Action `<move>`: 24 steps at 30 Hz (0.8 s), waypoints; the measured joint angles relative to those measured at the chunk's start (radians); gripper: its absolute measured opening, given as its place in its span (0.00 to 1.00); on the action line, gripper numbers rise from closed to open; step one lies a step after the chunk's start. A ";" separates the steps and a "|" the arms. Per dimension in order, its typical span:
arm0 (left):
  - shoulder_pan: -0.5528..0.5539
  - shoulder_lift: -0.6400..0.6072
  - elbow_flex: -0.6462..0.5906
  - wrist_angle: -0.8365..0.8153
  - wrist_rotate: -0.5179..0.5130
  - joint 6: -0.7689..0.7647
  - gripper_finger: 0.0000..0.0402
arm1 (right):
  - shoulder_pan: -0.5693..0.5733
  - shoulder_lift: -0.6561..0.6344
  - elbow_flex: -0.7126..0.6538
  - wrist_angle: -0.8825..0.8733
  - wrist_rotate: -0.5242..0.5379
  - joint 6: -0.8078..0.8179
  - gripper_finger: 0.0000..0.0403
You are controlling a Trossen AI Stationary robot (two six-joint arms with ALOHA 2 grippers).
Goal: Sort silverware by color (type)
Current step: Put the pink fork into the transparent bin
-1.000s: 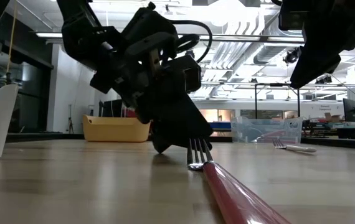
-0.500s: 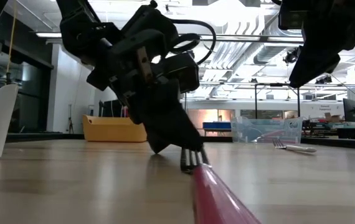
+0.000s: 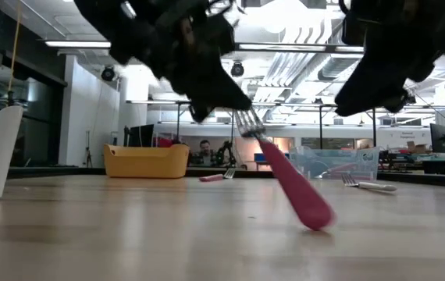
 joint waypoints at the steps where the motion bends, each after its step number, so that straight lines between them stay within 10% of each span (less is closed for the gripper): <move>1: 0.003 -0.018 0.000 -0.004 -0.009 0.011 0.00 | -0.001 0.017 -0.019 0.074 0.002 -0.006 0.33; 12: 0.007 -0.112 0.000 -0.042 -0.129 0.074 0.00 | -0.055 0.228 -0.022 0.478 0.001 -0.177 0.61; 24: 0.007 -0.114 0.001 -0.012 -0.161 0.089 0.00 | -0.155 0.376 0.033 0.621 -0.112 -0.296 0.58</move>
